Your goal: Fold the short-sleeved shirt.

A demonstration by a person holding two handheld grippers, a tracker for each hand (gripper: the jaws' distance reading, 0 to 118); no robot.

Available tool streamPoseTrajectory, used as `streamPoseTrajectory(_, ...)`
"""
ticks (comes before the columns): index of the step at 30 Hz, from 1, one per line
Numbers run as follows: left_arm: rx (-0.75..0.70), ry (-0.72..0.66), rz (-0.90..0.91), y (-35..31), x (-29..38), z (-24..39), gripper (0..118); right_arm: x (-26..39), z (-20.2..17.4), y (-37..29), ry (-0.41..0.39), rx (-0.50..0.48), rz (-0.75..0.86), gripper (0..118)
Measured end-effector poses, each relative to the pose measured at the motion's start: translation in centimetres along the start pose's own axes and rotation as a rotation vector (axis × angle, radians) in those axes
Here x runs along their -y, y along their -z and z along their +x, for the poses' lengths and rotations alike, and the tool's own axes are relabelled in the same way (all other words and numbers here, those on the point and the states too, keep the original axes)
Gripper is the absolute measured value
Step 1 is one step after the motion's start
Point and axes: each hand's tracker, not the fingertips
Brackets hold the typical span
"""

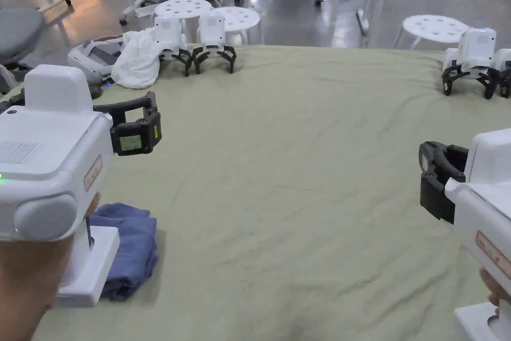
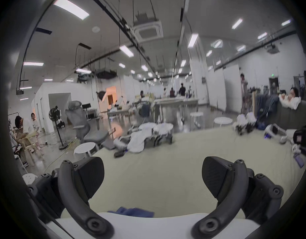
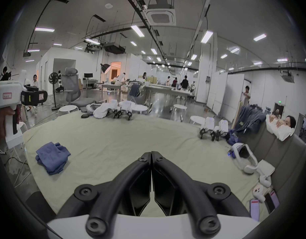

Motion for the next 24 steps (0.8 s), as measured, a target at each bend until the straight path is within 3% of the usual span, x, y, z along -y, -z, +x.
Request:
streamPoseTrajectory(3,0.03,-0.012,0.052,-2.0,-0.9,2.9,114,-0.8,0.5,-1.6,-0.014,0.021,0.031,3)
streamPoseTrajectory(5,0.087,0.002,0.074,-3.1,-1.2,4.8,100,-0.9,0.7,-2.5,-0.017,0.034,0.048,3)
streamPoseTrajectory(7,0.096,0.036,0.07,-4.0,-1.0,7.2,43,-0.9,0.7,-3.3,-0.021,0.049,0.063,3)
streamPoseTrajectory(8,0.098,0.051,0.065,-4.2,-0.8,8.1,20,-0.8,0.7,-3.4,-0.024,0.053,0.066,3)
streamPoseTrajectory(9,0.108,0.06,0.062,-4.4,-0.5,8.9,9,-0.8,0.7,-3.7,-0.027,0.056,0.069,3)
streamPoseTrajectory(12,0.153,0.072,0.041,-5.2,0.5,11.1,0,-0.3,0.5,-4.1,-0.043,0.075,0.074,3)
streamPoseTrajectory(24,0.139,0.119,0.055,-7.1,1.9,13.7,0,1.8,-1.1,-4.9,-0.019,0.105,0.088,3)
